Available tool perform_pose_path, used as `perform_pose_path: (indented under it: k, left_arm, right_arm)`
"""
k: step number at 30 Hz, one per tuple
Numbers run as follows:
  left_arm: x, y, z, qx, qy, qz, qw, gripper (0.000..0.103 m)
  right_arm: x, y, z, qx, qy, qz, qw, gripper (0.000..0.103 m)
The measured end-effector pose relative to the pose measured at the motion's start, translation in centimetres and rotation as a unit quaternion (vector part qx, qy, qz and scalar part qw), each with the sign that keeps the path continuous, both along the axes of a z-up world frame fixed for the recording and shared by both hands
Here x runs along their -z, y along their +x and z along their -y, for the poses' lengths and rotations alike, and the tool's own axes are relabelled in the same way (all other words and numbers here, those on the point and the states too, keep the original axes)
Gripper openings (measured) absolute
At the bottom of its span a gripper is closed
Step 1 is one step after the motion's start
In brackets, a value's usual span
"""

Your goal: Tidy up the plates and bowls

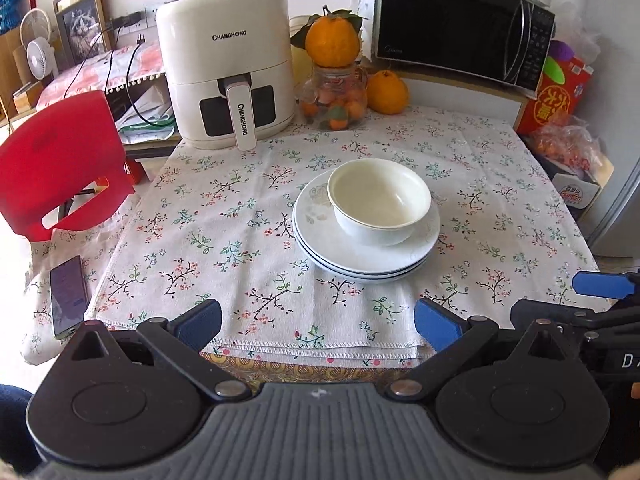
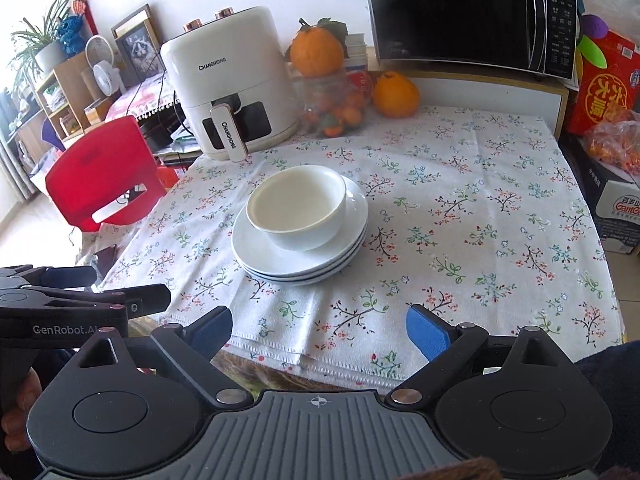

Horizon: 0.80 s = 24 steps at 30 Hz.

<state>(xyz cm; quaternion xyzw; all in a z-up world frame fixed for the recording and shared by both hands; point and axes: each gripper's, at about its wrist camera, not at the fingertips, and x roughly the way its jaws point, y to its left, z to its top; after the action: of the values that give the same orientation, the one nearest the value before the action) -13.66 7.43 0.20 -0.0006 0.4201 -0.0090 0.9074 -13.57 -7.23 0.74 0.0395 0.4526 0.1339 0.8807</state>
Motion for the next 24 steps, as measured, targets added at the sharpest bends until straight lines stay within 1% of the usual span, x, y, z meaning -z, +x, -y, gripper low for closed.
perform_pose_path:
  k: [4, 7, 10, 14, 19, 24]
  left_arm:
    - [-0.1, -0.2, 0.2, 0.002, -0.017, 0.009, 0.9998, 0.103]
    - [0.1, 0.0, 0.4, 0.002, -0.017, 0.013, 0.9998, 0.103]
    - [0.4, 0.0, 0.8, 0.002, -0.016, 0.011, 0.9998, 0.103]
    - [1.0, 0.3, 0.7, 0.006, -0.028, -0.003, 0.9996, 0.103]
    - [1.3, 0.4, 0.7, 0.006, -0.016, -0.005, 0.9998, 0.103]
    - [1.5, 0.3, 0.7, 0.009, -0.015, -0.008, 0.9998, 0.103]
  right_arm:
    - [0.0, -0.4, 0.3, 0.005, -0.013, 0.004, 1.000, 0.100]
    - [0.0, -0.5, 0.8, 0.016, -0.015, 0.006, 1.000, 0.101]
    - [0.3, -0.2, 1.2, 0.023, -0.019, 0.000, 1.000, 0.101]
    - [0.5, 0.1, 1.2, 0.025, -0.026, 0.002, 0.999, 0.101]
    - [0.7, 0.3, 0.8, 0.020, -0.034, 0.004, 0.999, 0.101]
    - [0.8, 0.4, 0.5, 0.017, -0.032, 0.005, 0.999, 0.101]
